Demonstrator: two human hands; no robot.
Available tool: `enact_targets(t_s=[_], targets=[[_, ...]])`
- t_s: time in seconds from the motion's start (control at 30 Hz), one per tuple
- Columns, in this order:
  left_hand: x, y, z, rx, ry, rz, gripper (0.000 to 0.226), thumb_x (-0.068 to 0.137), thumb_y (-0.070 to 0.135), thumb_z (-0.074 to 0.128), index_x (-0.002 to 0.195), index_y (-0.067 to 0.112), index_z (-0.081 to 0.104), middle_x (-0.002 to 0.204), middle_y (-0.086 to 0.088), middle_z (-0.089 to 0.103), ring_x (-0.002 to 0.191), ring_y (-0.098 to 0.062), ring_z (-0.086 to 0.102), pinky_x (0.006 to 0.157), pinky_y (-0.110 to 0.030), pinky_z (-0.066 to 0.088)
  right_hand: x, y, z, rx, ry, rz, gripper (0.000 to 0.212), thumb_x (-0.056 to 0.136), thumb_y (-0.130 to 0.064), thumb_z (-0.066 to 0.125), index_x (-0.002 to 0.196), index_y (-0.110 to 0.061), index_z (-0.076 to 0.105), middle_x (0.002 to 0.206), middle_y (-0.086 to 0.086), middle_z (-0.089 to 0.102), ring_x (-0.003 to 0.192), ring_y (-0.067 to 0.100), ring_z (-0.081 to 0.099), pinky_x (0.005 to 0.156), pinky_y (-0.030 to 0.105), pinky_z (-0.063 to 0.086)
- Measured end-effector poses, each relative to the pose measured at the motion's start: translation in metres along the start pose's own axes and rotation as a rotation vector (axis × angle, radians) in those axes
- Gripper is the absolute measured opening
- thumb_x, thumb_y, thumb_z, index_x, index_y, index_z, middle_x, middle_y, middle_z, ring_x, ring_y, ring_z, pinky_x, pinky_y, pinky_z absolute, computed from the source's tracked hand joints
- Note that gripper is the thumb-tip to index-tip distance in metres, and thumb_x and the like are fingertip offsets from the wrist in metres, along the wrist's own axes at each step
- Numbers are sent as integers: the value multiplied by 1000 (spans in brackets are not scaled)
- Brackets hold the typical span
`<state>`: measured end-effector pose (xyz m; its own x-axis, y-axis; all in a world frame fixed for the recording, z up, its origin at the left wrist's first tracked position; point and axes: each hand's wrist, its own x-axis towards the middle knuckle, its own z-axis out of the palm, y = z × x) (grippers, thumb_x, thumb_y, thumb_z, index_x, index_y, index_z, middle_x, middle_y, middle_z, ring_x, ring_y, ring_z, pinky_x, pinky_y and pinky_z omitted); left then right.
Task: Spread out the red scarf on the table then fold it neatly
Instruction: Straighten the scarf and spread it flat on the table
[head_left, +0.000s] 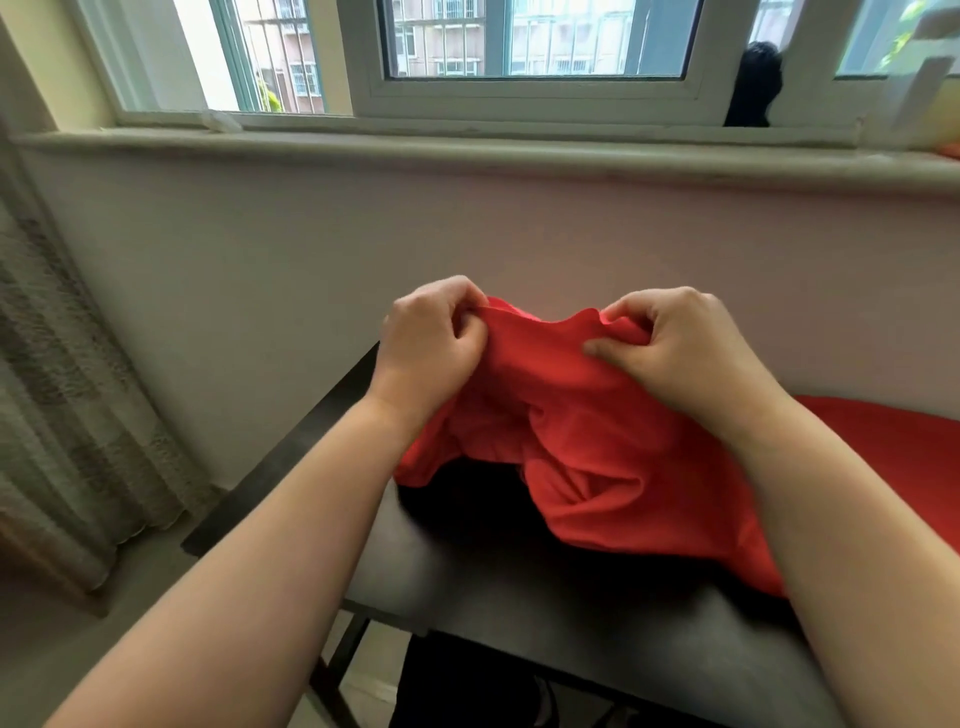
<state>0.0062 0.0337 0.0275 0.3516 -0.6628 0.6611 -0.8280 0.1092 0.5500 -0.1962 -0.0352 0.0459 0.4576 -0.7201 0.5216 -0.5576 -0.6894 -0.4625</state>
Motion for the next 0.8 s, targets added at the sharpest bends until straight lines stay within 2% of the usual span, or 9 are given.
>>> enact_targets(t_s=[0.07,0.17,0.23,0.33,0.43,0.53,0.67,0.8], targets=[[-2,5,0,36,-81,84,21,72,17,50,82,19,67,74,7,63,74,-16,60,72,-28,48,1,1,0,-7,13,-5,16,74,-35,72,80,-20,69,76,-2,70,78,23,64,74,41,52],[-15,3,9,43,-215,94,22,72,25,52,85,20,68,79,2,65,77,-15,60,75,-30,49,1,-1,-2,36,69,-7,16,76,-32,71,75,-17,68,69,-2,67,73,23,62,69,41,52],[-26,3,15,-28,-298,51,18,74,28,62,89,19,67,86,4,65,82,-13,60,80,-29,48,1,-3,-3,61,103,-8,14,75,-31,72,74,-18,68,69,-3,67,72,22,63,69,41,52],[-37,8,21,-159,-393,-56,32,72,37,76,96,22,62,95,6,62,90,-11,57,83,-23,44,1,-6,-5,70,135,-19,12,74,-31,73,71,-22,66,68,-6,67,72,20,64,69,40,52],[-42,19,32,-101,-242,-48,38,68,47,71,93,20,60,94,3,63,89,-17,59,82,-31,46,2,-11,-5,70,148,-33,13,74,-30,74,69,-27,62,65,-11,63,72,18,63,69,40,52],[-40,26,37,-57,-62,-16,28,71,44,58,82,18,61,83,0,64,81,-21,60,77,-37,48,1,-13,-4,85,142,-37,17,72,-34,75,72,-20,65,67,-11,65,70,17,63,68,40,52],[-41,18,34,-63,-70,45,24,72,43,53,70,20,55,71,2,58,67,-15,53,67,-28,41,1,-8,-9,79,194,-12,23,71,-40,72,73,-19,65,65,-7,64,67,18,61,66,41,52],[-52,9,33,-43,-93,49,18,74,26,57,63,14,51,59,4,50,55,-14,42,58,-28,37,1,-6,-11,55,263,-16,21,73,-39,71,74,-19,64,68,-6,64,70,21,62,67,40,51]])
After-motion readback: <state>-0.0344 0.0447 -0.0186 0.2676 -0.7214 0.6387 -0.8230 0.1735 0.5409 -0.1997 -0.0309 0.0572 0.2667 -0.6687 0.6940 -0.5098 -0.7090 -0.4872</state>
